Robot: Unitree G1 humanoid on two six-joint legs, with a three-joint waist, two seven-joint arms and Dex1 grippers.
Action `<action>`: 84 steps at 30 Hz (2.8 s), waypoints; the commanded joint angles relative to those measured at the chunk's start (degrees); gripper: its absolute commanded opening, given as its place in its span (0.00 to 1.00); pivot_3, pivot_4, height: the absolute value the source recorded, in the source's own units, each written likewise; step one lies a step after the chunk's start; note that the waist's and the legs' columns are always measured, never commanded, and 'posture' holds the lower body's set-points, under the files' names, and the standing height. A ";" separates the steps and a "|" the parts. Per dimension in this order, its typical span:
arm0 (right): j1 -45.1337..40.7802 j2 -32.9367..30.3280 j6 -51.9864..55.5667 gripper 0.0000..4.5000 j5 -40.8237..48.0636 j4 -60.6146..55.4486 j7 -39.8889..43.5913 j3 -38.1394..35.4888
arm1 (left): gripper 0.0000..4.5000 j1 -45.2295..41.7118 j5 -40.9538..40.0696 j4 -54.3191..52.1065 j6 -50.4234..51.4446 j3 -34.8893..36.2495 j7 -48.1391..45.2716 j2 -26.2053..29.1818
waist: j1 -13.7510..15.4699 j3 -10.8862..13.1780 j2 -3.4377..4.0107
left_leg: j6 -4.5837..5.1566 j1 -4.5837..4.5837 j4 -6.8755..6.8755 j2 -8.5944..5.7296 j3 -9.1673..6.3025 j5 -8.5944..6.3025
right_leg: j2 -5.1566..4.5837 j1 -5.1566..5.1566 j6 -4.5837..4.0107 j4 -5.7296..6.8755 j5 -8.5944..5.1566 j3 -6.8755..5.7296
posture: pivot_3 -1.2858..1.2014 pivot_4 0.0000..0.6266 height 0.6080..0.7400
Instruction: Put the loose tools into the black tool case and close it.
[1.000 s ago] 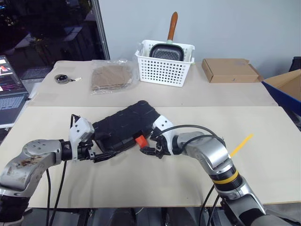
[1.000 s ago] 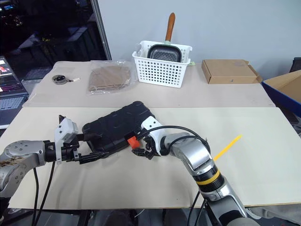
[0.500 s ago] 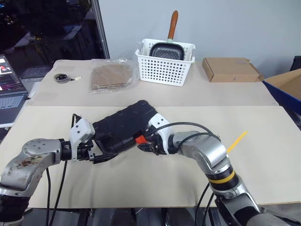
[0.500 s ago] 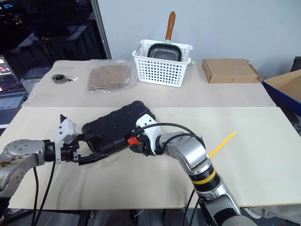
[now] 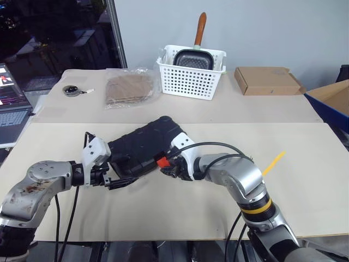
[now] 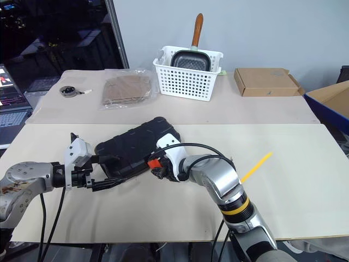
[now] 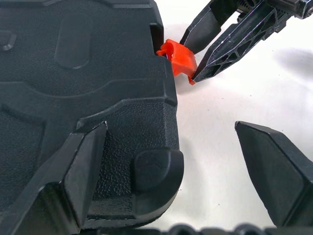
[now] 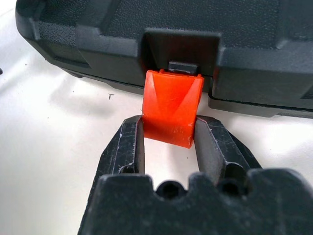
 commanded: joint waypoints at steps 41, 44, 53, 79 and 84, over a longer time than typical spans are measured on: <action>-0.37 -5.10 -11.73 0.04 3.45 3.86 4.33 -3.00 | 1.00 -0.31 0.95 1.16 0.89 -2.21 1.13 -2.16 | -1.42 -0.03 -0.01 | 0.09 0.05 0.01 -0.02 0.00 0.05 | -0.02 0.05 0.10 0.03 0.02 0.10 | 0.52 0.24 1.00; -1.80 -3.15 -13.74 0.00 1.68 7.95 4.07 -0.46 | 1.00 -0.36 1.07 1.15 0.85 -2.26 1.23 -2.13 | -1.36 -0.03 0.00 | 0.08 0.02 0.01 -0.02 -0.01 0.05 | -0.01 0.04 0.10 0.03 0.02 0.08 | 0.52 0.24 1.00; -6.96 3.21 -22.26 0.00 -2.81 21.60 4.29 1.83 | 1.00 -0.74 1.53 1.80 0.66 -2.62 1.53 -2.52 | -1.47 -0.03 0.00 | 0.08 0.02 0.01 -0.03 -0.01 0.06 | -0.02 0.02 0.08 0.06 0.04 0.07 | 0.52 0.24 1.00; -5.91 2.16 -22.99 0.00 -1.84 15.43 8.94 -1.24 | 1.00 0.73 2.68 3.22 -0.87 -3.17 1.68 -3.73 | -1.61 -0.04 0.02 | 0.03 0.14 0.01 0.04 0.01 0.08 | -0.01 0.06 0.03 0.13 0.07 0.09 | 0.52 0.24 1.00; -6.55 3.97 -25.37 0.00 -3.71 19.98 8.11 -0.19 | 1.00 1.02 2.57 2.45 -0.50 -3.35 1.98 -3.85 | -1.61 -0.06 0.04 | 0.03 0.20 0.01 0.04 0.02 0.08 | 0.00 0.08 0.03 0.13 0.07 0.11 | 0.52 0.24 1.00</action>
